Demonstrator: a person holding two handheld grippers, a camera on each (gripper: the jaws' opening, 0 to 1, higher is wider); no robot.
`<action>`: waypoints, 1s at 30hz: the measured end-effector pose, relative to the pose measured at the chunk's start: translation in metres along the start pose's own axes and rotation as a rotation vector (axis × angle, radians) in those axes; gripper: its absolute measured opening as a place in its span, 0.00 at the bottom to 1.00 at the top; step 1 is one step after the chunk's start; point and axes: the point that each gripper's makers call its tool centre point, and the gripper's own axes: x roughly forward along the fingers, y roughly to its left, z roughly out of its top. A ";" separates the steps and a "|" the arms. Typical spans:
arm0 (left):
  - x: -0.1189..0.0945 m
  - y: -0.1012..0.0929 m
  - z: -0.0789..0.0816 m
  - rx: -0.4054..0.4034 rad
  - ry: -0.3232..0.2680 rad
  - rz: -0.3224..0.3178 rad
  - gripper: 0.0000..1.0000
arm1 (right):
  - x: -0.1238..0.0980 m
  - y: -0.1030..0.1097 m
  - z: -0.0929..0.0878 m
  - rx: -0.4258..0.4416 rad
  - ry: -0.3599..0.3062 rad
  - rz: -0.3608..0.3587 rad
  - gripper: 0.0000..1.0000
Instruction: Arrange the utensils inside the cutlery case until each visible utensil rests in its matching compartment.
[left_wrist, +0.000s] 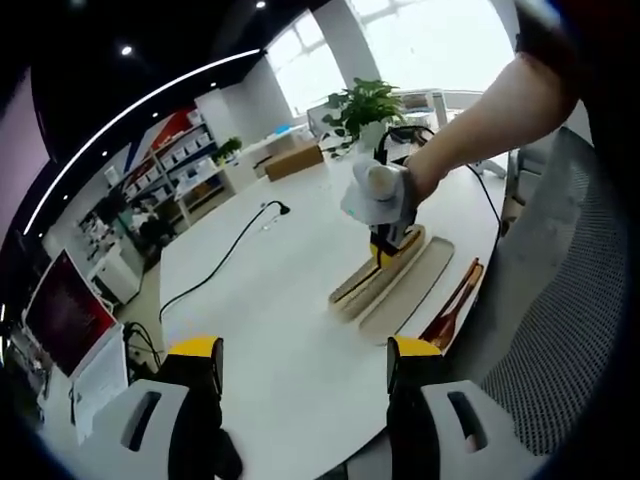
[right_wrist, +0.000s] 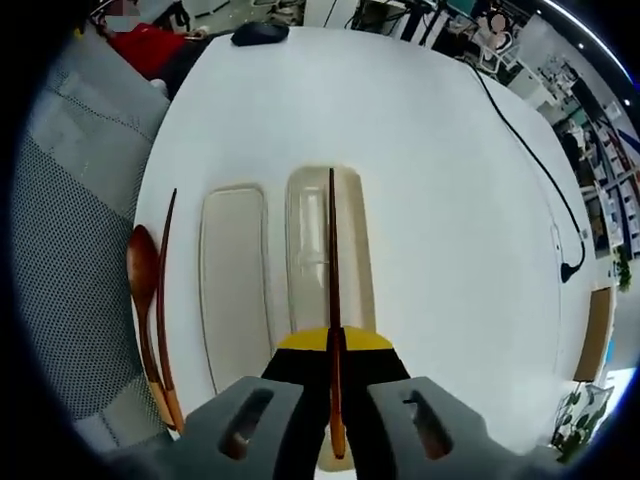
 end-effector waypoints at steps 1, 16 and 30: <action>0.000 0.000 0.001 0.000 -0.004 -0.001 0.68 | 0.002 0.000 0.000 -0.001 0.001 0.005 0.00; 0.001 0.000 -0.004 0.008 0.021 0.002 0.68 | 0.009 -0.003 -0.004 0.006 0.015 0.015 0.00; 0.001 -0.002 -0.006 0.013 0.033 -0.008 0.68 | 0.004 -0.001 -0.002 0.028 0.011 0.040 0.00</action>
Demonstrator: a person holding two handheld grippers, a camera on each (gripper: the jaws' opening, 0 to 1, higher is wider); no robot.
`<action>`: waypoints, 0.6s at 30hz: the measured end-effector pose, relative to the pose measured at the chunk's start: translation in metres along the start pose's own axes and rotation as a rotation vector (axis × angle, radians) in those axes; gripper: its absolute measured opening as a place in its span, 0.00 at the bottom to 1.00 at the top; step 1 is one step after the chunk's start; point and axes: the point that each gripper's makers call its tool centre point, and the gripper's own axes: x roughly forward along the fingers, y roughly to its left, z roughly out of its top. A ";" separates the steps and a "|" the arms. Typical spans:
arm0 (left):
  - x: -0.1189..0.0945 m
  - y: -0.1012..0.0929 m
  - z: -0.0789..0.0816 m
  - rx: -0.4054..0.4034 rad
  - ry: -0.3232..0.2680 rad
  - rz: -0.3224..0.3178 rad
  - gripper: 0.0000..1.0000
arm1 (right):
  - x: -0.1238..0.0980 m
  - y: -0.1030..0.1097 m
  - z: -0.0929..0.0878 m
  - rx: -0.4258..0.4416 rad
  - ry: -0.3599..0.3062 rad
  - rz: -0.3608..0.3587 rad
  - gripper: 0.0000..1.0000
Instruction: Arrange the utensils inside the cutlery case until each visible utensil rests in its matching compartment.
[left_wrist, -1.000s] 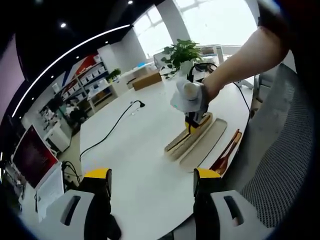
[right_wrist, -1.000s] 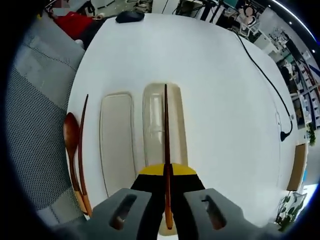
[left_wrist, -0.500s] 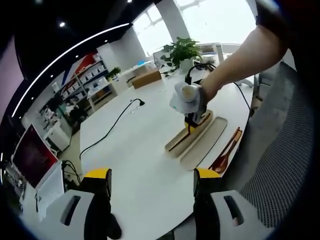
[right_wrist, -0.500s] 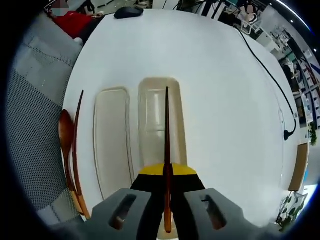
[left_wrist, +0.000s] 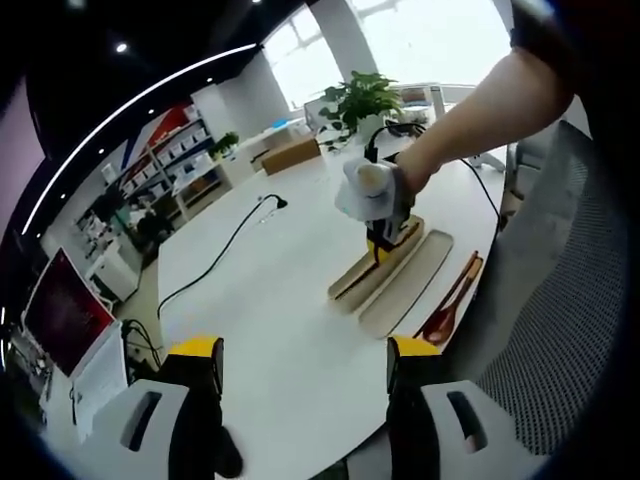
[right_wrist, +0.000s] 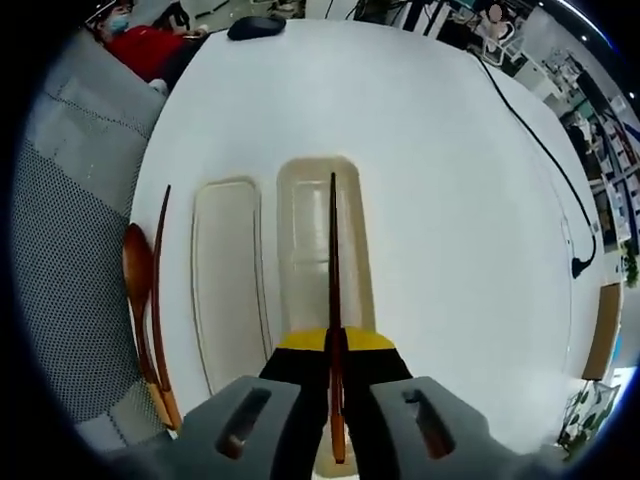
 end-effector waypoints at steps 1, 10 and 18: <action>0.000 0.000 0.000 0.001 0.000 -0.001 0.68 | -0.001 0.000 0.000 0.000 -0.003 -0.005 0.00; -0.001 0.000 0.002 0.009 -0.006 0.002 0.68 | -0.016 -0.004 0.002 0.007 -0.027 -0.036 0.08; -0.002 0.000 0.004 0.013 -0.014 0.005 0.68 | -0.025 -0.008 0.001 0.017 -0.046 -0.071 0.16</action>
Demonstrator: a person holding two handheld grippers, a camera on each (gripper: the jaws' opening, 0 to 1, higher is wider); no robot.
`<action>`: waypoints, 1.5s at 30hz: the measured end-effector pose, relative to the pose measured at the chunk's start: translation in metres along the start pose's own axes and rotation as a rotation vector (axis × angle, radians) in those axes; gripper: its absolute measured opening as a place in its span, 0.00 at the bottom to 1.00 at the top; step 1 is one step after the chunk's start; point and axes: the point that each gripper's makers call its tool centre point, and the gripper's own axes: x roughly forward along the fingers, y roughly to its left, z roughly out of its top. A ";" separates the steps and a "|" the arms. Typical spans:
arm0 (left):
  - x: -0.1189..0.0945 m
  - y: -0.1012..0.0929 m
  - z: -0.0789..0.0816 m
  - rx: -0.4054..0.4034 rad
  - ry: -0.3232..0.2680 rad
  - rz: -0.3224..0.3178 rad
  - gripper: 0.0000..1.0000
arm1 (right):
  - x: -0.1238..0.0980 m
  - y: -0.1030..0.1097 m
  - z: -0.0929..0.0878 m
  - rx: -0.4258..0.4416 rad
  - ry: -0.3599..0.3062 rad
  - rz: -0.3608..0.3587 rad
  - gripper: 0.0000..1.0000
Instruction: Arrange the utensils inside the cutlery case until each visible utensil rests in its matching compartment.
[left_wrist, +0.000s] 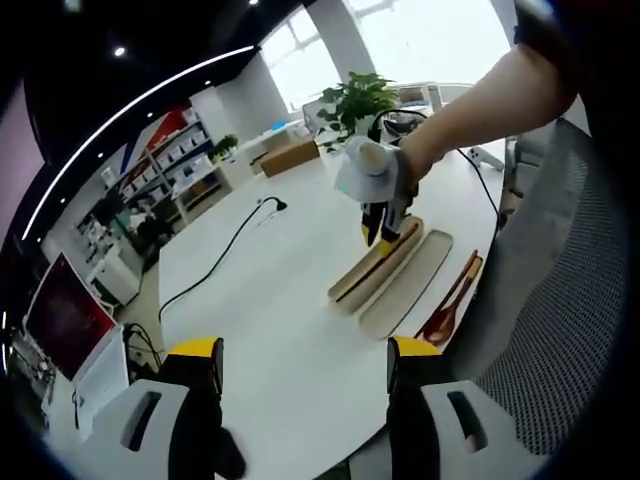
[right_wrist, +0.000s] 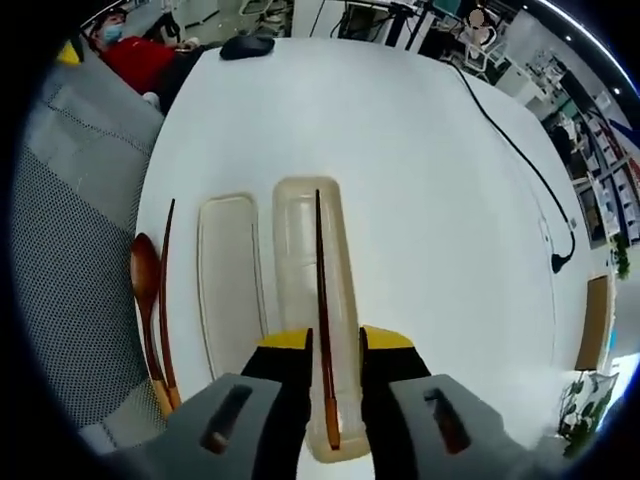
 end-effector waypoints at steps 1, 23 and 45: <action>0.000 0.000 0.000 -0.001 -0.001 0.000 0.68 | -0.001 0.000 0.000 0.001 -0.001 -0.003 0.16; 0.000 -0.001 0.001 0.015 -0.003 -0.004 0.68 | -0.014 0.009 -0.019 0.068 0.000 0.005 0.17; 0.000 -0.001 0.003 0.024 -0.008 -0.002 0.68 | -0.035 0.047 -0.047 0.142 -0.010 0.082 0.20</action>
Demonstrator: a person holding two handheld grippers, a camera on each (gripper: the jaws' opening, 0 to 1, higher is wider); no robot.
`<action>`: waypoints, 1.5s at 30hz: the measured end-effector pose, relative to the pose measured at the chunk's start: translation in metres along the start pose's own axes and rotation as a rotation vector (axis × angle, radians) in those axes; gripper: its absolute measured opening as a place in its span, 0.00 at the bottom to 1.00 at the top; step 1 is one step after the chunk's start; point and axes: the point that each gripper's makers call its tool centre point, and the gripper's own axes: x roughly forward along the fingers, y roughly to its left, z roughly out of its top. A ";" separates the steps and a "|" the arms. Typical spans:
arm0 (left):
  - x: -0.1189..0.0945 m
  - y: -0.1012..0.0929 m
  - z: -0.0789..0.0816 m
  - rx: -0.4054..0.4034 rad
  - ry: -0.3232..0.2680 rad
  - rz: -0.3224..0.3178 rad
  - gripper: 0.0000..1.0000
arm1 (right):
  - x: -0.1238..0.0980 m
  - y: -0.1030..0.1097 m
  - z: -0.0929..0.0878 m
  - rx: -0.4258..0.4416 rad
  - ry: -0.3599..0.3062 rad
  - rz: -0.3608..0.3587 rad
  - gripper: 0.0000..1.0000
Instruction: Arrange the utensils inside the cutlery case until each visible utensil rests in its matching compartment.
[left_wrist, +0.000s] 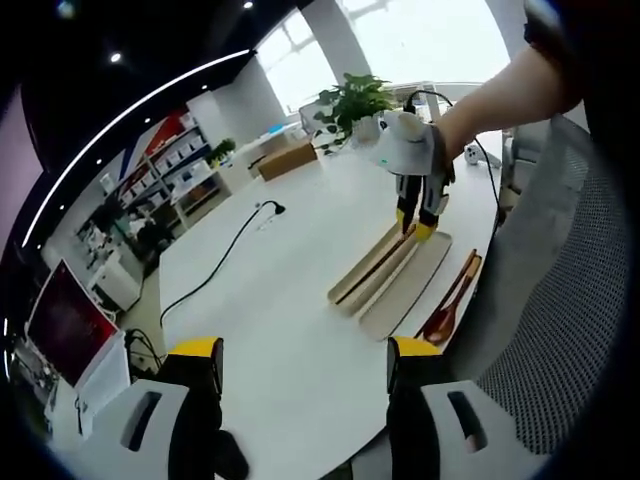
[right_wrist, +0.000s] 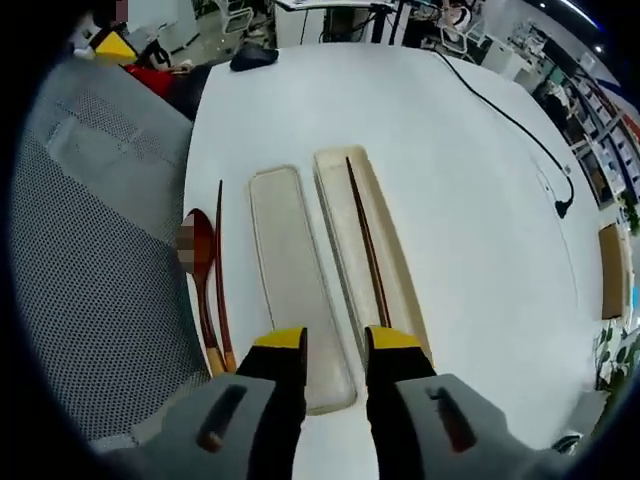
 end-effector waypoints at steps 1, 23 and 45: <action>0.000 0.000 0.000 0.001 0.000 0.000 0.68 | 0.000 0.002 -0.002 0.003 0.000 0.005 0.20; -0.001 0.000 0.000 0.004 -0.002 0.006 0.68 | 0.009 0.052 0.001 -0.017 0.014 0.120 0.20; -0.001 0.001 -0.002 0.008 0.008 0.012 0.68 | 0.031 0.087 0.004 -0.127 0.041 0.166 0.17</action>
